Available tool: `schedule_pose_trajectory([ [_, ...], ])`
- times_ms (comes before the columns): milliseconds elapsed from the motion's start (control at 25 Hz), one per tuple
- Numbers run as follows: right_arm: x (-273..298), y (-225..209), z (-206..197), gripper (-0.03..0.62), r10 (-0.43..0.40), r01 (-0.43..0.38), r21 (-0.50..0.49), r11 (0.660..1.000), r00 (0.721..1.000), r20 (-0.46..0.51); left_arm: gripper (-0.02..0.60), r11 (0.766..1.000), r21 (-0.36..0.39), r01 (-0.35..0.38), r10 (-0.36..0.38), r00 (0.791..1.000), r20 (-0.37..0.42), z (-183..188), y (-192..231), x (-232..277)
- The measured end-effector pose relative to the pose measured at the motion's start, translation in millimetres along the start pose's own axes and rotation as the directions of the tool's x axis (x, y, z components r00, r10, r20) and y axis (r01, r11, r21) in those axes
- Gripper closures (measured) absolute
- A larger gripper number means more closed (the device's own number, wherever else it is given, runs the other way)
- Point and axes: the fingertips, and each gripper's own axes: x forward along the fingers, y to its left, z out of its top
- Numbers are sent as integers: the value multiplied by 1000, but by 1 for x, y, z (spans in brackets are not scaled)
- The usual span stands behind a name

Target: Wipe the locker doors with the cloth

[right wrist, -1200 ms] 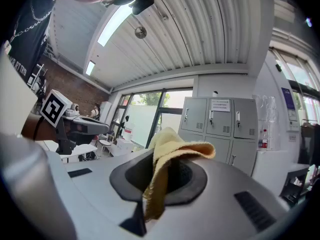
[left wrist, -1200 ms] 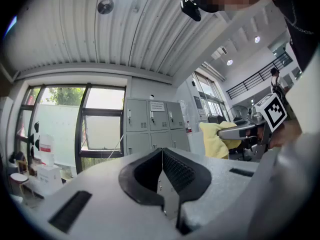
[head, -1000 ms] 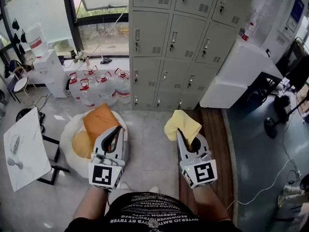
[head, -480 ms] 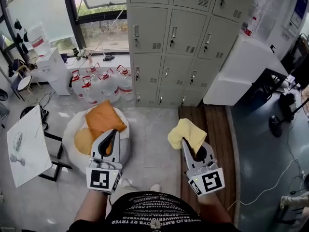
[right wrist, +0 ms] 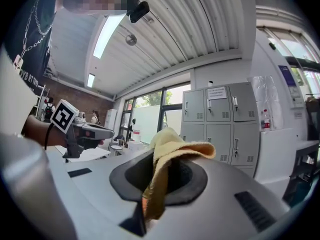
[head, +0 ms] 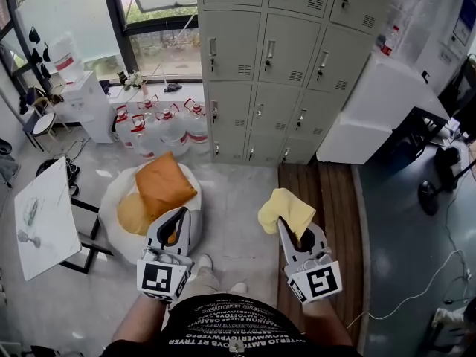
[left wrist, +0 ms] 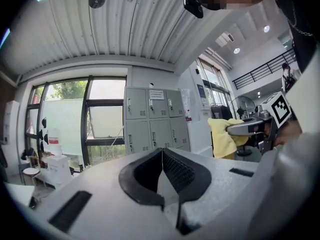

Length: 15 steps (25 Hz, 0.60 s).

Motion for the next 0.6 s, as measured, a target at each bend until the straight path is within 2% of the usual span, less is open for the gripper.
schedule_pose_trajectory([
  [80, 1, 0, 2, 554, 5, -5, -2, 1000, 1000, 3, 572, 1000, 15, -10, 10, 1000, 10, 0, 1, 0],
  [240, 6, 1, -4, 554, 13, -13, 24, 1000, 1000, -8, 575, 993, 82, -84, 81, 996, 39, 5, 13, -4],
  [360, 13, 4, -9, 554, 43, -43, 33, 999, 999, -25, 577, 988, 120, -99, 91, 993, 71, 9, 17, -3],
  [480, 21, 4, -7, 554, 45, -44, 10, 999, 998, -32, 577, 991, 104, -80, 72, 994, 79, 8, 21, 4],
  [600, 34, 3, -4, 554, 55, -54, 39, 998, 998, -22, 577, 994, 76, -73, 66, 994, 92, 11, 30, 11],
])
